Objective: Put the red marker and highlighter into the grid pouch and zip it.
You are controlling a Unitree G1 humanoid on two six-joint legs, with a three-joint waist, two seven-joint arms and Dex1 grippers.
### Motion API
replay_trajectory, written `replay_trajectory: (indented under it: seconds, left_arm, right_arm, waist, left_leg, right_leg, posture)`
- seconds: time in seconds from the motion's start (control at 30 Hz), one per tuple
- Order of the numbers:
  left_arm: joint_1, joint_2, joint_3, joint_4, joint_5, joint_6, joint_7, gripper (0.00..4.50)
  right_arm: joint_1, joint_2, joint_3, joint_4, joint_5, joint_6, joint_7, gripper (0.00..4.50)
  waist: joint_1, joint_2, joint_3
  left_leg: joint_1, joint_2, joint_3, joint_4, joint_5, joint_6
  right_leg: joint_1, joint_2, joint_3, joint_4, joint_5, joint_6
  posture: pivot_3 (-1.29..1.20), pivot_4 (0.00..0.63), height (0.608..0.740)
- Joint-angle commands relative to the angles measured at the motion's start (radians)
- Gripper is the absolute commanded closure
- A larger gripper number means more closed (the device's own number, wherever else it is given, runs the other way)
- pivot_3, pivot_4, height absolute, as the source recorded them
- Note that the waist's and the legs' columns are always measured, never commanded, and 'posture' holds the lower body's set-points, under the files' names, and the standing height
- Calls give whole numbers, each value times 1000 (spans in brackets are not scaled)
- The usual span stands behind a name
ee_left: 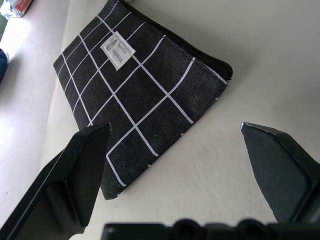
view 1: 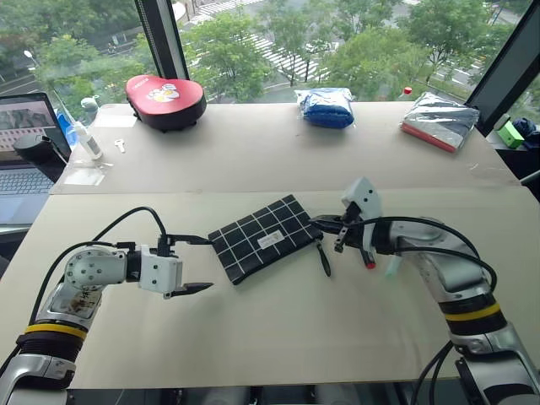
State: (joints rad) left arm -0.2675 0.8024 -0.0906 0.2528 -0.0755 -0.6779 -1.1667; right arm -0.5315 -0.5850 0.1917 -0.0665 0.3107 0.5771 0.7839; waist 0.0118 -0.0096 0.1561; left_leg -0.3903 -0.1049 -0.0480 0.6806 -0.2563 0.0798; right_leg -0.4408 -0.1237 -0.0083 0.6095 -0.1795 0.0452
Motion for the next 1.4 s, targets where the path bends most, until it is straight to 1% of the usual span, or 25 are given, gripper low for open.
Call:
replay_trajectory:
  seconds: [0.03,0.1,0.23,0.33,0.5,0.8,0.93,1.13,1.4]
  left_arm:
    - [0,-3,-11,-16,24,-8,36,0]
    - [1,-3,-16,-17,32,-10,47,0]
    - [-6,-11,-28,-21,43,-4,66,0]
    - [-11,-15,-36,-24,44,0,76,0]
    - [-28,-14,-48,-13,48,1,85,0]
    - [-28,-47,-78,-33,101,14,141,0]
    - [-26,-65,-94,-34,123,-21,170,0]
    - [-42,-100,-99,52,219,-142,279,0]
    - [-71,-114,-107,177,276,-256,386,0]
  right_arm:
    - [-26,-7,24,22,-58,-51,25,4488]
    - [-28,-11,41,40,-91,-58,28,4488]
    - [-38,-15,104,113,-211,-83,-7,4488]
    - [-49,9,115,147,-246,-59,-36,4488]
    - [-23,11,154,149,-306,-88,-24,4488]
    - [-6,21,141,131,-320,-83,-18,4488]
    - [-15,23,137,137,-320,-83,-17,4488]
    - [-6,23,130,118,-307,-71,-8,4488]
    - [16,12,107,74,-297,-60,4,4488]
  waist:
    - [-1,0,0]
    - [-2,0,0]
    - [-4,0,0]
    - [-5,0,0]
    - [-4,0,0]
    - [-2,0,0]
    - [-2,0,0]
    - [-1,0,0]
    - [1,0,-1]
  left_leg:
    - [0,0,0,0,0,-1]
    - [0,0,0,0,1,-1]
    - [0,0,0,0,1,-2]
    - [1,0,0,0,1,-2]
    - [2,0,0,0,1,-2]
    - [5,0,0,0,-1,1]
    - [5,0,0,0,-1,1]
    - [6,0,0,0,-1,1]
    - [6,0,-1,0,-1,1]
  right_leg:
    - [0,0,0,0,0,0]
    - [0,0,-1,0,0,0]
    - [0,0,-1,0,0,0]
    - [0,0,-1,1,0,0]
    - [0,0,-2,1,0,0]
    - [1,0,-2,1,0,0]
    - [1,0,-2,1,0,0]
    - [2,0,-2,1,0,0]
    - [2,0,-2,1,0,0]
  posture:
    - [0,150,740]
    - [0,150,740]
    - [0,150,740]
    - [0,150,740]
    - [0,150,740]
    - [0,150,740]
    - [0,150,740]
    - [0,150,740]
    - [0,150,740]
